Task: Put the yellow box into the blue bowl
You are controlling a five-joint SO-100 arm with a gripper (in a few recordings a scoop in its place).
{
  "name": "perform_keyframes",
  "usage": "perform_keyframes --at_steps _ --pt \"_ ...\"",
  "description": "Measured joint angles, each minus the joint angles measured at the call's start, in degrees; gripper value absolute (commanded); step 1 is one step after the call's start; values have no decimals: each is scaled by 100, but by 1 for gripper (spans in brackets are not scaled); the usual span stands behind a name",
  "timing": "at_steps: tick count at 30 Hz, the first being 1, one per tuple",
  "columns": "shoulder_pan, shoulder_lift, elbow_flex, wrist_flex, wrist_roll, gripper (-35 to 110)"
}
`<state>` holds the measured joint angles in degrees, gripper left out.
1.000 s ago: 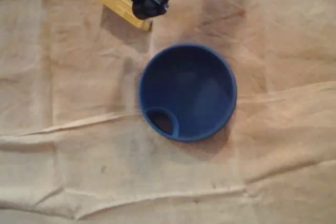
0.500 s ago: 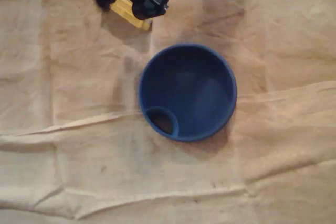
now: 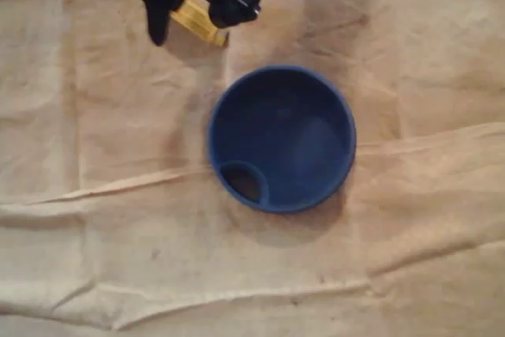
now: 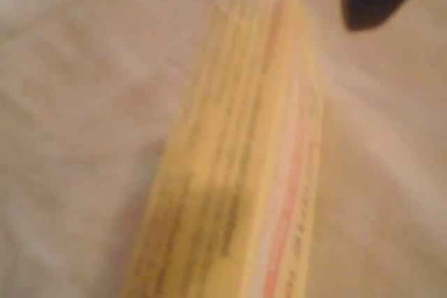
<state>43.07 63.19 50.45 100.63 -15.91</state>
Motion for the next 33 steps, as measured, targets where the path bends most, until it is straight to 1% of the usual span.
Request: perform_keyframes --at_steps 7,15,28,33 --pt "-202 -26 62 -9 0 38" --pt "-167 -791 62 -264 0 38" --pt "-185 -1160 62 -316 0 37" --pt "-404 -1292 62 -316 0 37"
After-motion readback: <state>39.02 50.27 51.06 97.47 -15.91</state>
